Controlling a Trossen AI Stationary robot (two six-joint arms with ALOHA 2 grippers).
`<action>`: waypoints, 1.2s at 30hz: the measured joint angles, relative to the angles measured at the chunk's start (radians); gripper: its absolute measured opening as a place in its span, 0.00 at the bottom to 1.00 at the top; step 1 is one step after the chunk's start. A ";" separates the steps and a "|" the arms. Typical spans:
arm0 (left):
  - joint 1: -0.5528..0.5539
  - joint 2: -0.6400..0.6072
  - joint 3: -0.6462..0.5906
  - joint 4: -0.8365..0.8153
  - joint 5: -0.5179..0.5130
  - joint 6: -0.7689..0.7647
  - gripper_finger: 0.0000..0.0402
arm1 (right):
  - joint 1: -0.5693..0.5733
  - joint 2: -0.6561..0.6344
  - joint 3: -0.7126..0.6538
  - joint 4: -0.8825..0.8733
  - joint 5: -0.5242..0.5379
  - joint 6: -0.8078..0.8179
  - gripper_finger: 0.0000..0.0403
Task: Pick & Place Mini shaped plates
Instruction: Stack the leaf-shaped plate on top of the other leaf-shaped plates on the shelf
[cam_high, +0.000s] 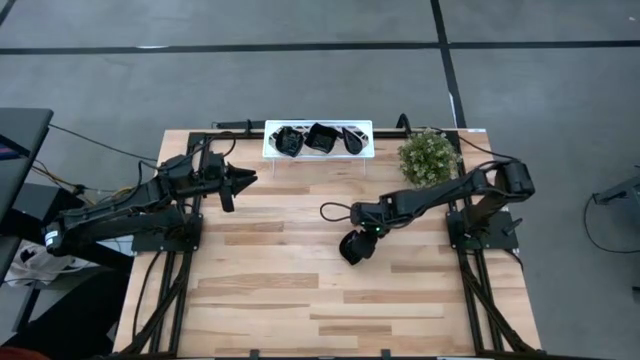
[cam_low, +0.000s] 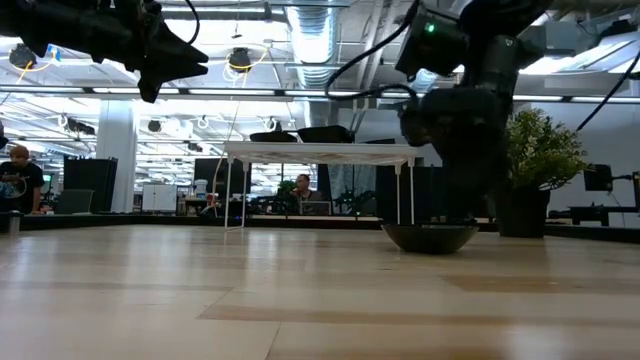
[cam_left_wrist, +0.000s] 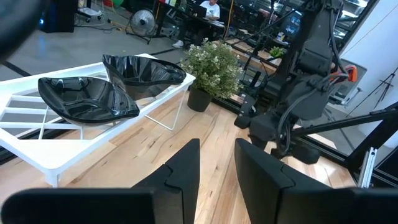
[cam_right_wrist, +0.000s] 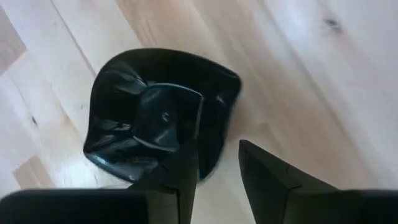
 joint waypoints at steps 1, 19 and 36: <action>0.000 0.000 0.000 0.000 0.000 0.000 0.25 | 0.004 0.013 0.000 0.018 -0.010 0.002 0.28; 0.000 0.000 0.000 0.008 0.000 0.000 0.25 | 0.020 0.063 0.000 0.075 -0.031 -0.004 0.28; 0.000 0.000 0.000 0.023 0.000 0.000 0.25 | 0.016 0.092 0.000 0.171 -0.016 -0.030 0.28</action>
